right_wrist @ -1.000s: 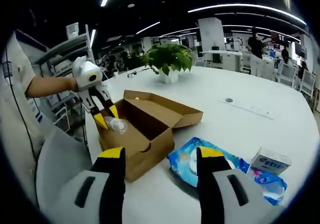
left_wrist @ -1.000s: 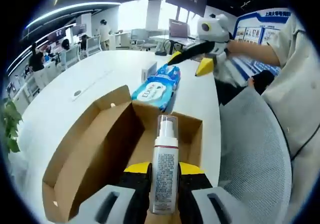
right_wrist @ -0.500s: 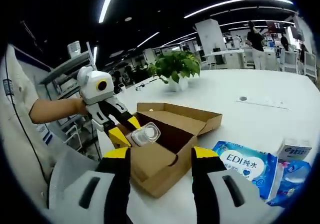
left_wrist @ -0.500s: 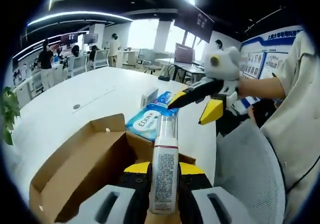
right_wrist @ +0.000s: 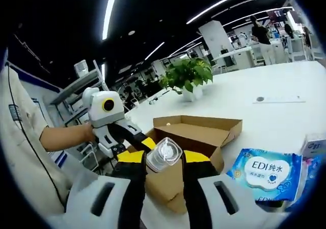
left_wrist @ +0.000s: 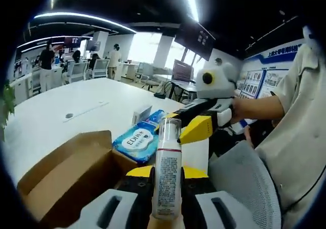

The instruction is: Operate the shoe box by opening the lid, removing the specified soft item, and placing it in the target area until the item is outside and the box remains undamaged.

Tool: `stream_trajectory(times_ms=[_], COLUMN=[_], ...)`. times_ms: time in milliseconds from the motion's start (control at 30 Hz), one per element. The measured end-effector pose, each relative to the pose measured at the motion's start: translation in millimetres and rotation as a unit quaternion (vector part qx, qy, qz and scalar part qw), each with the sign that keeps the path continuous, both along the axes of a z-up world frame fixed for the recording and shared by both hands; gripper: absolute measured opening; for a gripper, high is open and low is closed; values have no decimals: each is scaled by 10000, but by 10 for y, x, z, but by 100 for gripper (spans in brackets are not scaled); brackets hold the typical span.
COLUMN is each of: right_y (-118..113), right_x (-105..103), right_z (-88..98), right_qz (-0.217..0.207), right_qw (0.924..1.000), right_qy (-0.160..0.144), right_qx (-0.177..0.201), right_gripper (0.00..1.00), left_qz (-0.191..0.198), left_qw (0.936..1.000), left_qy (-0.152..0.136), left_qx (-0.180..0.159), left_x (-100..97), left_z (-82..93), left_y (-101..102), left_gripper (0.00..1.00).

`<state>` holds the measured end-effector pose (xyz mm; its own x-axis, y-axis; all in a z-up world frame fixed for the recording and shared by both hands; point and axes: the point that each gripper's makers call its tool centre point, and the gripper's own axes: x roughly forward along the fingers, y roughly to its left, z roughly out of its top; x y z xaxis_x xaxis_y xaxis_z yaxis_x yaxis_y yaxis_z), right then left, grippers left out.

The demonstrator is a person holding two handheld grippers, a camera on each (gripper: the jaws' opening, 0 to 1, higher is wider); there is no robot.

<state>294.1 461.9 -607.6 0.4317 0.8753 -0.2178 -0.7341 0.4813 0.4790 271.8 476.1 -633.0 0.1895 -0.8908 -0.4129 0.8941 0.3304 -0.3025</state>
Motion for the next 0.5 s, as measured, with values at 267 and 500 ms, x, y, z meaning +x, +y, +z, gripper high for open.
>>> stream_trajectory(times_ms=[267, 500], right_y=[43, 73], right_x=[-37, -95], right_z=[15, -6], right_qz=[115, 366], right_qw=[9998, 9992], right_qy=[127, -62], right_qx=[141, -144], right_gripper=[24, 21], left_qz=[-74, -226], left_qw=[9998, 9996], left_qy=[172, 113], left_qx=[-122, 114], left_x=[-34, -85], left_z=[-11, -101], left_y=[6, -42], left_gripper=[19, 20])
